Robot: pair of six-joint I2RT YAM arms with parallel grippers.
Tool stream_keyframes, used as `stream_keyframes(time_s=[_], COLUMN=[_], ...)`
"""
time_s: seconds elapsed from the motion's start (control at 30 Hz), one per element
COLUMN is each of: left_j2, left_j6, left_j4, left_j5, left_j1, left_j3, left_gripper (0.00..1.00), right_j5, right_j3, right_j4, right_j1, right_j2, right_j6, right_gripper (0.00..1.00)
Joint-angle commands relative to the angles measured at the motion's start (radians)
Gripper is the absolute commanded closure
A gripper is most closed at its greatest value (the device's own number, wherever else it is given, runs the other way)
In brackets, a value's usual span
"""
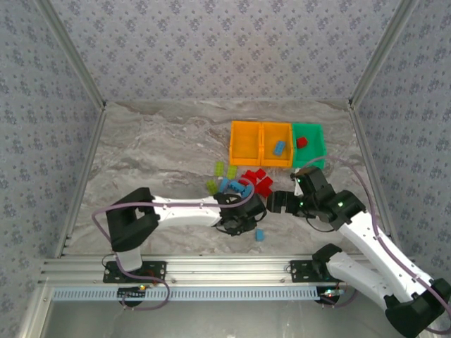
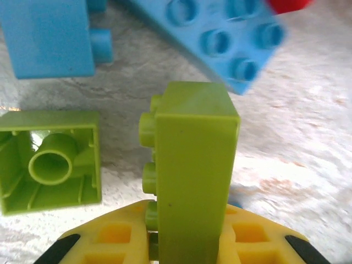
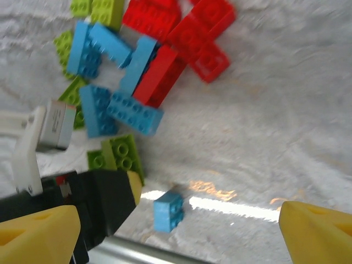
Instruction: Sort the legos into containers by color
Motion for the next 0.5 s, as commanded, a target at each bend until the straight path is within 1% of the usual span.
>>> stream_keyframes(time_s=[0.0,0.1,0.13,0.2,0.27,0.33,0.4,0.47], left_j2=[-0.114,-0.148,-0.147,-0.111,-0.022,0.085,0.193,0.292], left_j6=[0.111,0.232,0.286,0.387,0.499,0.577,0.645,0.672], left_j4=[-0.037,-0.081,-0.083,-0.081,-0.099,-0.154,-0.186,-0.223], left_j5=[-0.065,-0.135,-0.156,-0.175,-0.143,-0.135,-0.138,-0.148], left_j1=[0.022,0.081,0.111,0.184,0.265,0.326,0.369,0.402], left_j3=[0.039,0.107,0.134,0.197,0.312,0.458,0.612,0.735], left_gripper=[0.84,0.84,0.84,0.84,0.84,0.84,0.83,0.83], right_j5=[-0.016,0.105,0.143,0.177,0.195,0.186,0.171,0.166], right_j3=[0.044,0.074,0.075,0.071,0.066,0.066,0.07,0.075], right_j4=[-0.008,-0.024,-0.022,-0.012,0.0,0.007,0.008,0.007], right_j1=[-0.014,-0.027,-0.03,-0.037,-0.042,-0.042,-0.042,-0.042], right_j2=[-0.068,-0.15,-0.172,-0.197,-0.194,-0.173,-0.152,-0.142], right_j6=[-0.006,0.052,0.058,0.065,0.068,0.07,0.07,0.073], right_gripper=[0.04,0.03,0.03,0.03,0.03,0.04,0.04,0.04])
